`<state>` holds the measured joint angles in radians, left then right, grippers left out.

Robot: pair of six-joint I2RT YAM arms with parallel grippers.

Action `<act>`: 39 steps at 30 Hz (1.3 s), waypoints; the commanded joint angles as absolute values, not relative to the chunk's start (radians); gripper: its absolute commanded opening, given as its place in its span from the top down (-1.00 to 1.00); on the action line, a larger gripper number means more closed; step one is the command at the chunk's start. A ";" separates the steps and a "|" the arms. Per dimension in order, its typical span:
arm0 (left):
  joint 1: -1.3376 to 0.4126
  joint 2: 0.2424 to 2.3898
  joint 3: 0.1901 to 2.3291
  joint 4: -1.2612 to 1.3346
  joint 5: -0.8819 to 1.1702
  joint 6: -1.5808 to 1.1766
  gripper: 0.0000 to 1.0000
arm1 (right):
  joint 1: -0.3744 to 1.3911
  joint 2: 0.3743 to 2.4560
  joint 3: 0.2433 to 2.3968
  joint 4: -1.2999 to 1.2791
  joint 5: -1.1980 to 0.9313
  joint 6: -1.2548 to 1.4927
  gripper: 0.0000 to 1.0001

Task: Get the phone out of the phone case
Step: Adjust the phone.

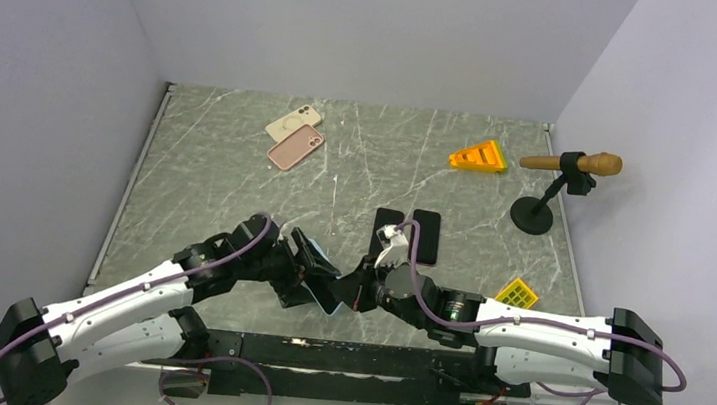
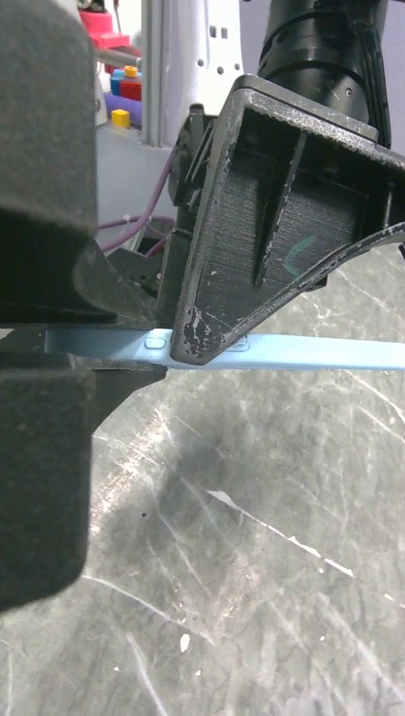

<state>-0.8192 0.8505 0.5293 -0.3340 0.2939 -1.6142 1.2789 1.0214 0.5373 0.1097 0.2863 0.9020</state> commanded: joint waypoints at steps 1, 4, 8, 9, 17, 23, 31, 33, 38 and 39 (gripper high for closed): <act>-0.839 0.876 0.555 -0.207 0.303 -1.721 0.95 | 1.280 1.000 0.546 0.129 0.321 0.930 1.00; -0.840 0.880 0.580 -0.247 0.279 -1.659 0.03 | 1.275 0.960 0.526 0.128 0.326 0.938 1.00; -0.824 0.871 0.639 -0.423 0.217 -1.551 -0.99 | 1.228 0.883 0.543 0.009 0.326 0.929 1.00; -0.815 0.863 0.660 -0.487 0.178 -1.506 -0.99 | 1.205 0.863 0.547 -0.047 0.314 0.920 1.00; -0.804 0.893 1.025 -0.886 -0.106 -0.993 -0.94 | 0.847 0.779 0.693 -0.433 0.029 0.718 1.00; -0.804 0.962 1.126 -0.775 0.110 -0.509 -0.81 | 0.734 0.949 0.917 -0.629 -0.299 0.452 1.00; -0.814 1.112 1.138 -0.791 0.393 -0.202 -0.76 | 0.748 1.081 0.905 -0.466 -0.834 0.324 1.00; -0.817 1.135 1.131 -0.784 0.405 -0.185 -0.75 | 0.759 1.083 0.904 -0.436 -0.895 0.309 1.00; -0.828 1.174 1.066 -0.689 0.643 -0.163 -0.63 | 0.767 1.081 0.921 -0.392 -0.979 0.287 1.00; -0.834 1.181 1.054 -0.677 0.678 -0.158 -0.55 | 0.767 1.085 0.925 -0.387 -1.012 0.281 1.00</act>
